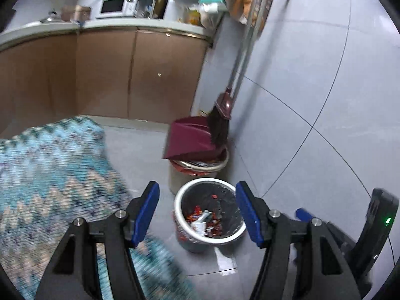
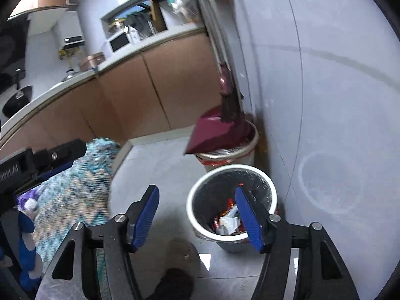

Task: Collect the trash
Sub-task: 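Move both tools back toward the blanket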

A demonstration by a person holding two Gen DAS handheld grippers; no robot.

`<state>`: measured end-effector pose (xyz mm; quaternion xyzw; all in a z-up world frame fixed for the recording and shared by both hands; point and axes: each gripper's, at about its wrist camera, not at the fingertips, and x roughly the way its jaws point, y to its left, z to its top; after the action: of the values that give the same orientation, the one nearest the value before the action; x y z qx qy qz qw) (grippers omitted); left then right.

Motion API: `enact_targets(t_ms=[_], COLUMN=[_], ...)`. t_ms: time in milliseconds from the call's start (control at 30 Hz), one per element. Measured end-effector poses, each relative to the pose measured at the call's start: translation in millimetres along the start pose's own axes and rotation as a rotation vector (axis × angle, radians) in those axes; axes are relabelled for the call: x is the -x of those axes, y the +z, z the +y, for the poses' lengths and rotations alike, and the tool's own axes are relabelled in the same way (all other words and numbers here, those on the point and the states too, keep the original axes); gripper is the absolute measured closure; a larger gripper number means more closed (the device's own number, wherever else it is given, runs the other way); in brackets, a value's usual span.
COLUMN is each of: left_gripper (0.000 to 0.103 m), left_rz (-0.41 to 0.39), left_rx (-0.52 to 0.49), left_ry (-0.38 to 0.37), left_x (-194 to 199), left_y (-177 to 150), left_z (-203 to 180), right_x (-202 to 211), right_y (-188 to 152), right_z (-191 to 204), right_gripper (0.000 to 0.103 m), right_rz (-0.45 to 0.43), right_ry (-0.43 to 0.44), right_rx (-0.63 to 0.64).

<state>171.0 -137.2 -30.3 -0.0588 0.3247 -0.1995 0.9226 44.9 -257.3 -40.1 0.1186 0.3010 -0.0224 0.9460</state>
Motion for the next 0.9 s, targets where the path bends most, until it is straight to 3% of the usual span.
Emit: enact_targets(t_ms=[500, 900], left_gripper=[0.034, 0.034], left_rz=[-0.161, -0.228], left_rx=[0.029, 0.053], left_ry=[0.187, 0.286], left_x=[160.3, 219.2], left_y=[-38.3, -65.1], left_z=[51.5, 59.9], right_x=[98.3, 137.0], right_y=[0.4, -8.5], right_z=[76.9, 106.0], right_gripper=[0.028, 0.021], right_rz=[-0.103, -0.142], right_ry=[0.047, 0.074], right_rx=[0.117, 0.194])
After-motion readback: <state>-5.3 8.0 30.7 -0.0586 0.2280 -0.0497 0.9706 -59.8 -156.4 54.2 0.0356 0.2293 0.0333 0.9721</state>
